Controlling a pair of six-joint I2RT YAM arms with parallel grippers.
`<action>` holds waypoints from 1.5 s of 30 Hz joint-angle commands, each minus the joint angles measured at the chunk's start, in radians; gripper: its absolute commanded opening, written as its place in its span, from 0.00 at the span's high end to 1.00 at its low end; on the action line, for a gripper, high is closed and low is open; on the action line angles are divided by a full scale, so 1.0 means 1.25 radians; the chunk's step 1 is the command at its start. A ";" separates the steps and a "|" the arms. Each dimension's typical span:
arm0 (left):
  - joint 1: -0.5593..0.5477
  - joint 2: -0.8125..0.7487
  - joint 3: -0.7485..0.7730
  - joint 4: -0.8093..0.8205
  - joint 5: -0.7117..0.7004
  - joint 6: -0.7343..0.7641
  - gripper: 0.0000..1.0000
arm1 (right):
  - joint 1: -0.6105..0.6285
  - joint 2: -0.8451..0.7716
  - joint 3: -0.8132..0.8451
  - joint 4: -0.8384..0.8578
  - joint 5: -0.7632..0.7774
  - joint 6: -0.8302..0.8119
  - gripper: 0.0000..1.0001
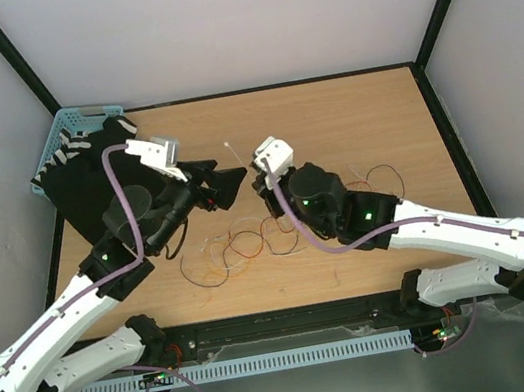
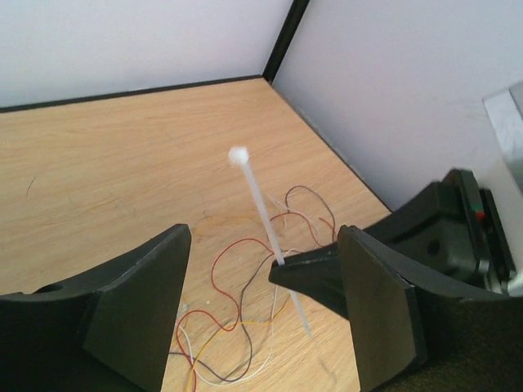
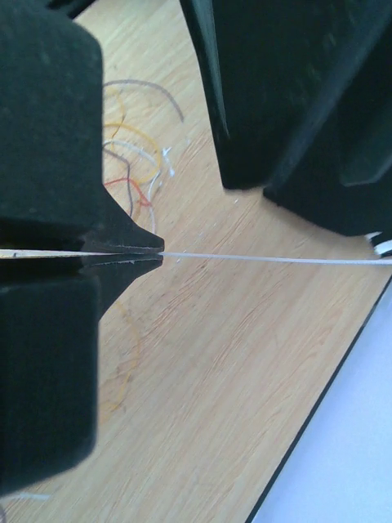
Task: Zip-tie the wires
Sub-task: Pick up the ribbon at the center of the board.
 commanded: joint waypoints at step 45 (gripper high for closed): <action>0.163 0.207 0.080 0.013 0.237 -0.078 1.00 | 0.056 -0.072 -0.092 -0.038 0.115 0.086 0.44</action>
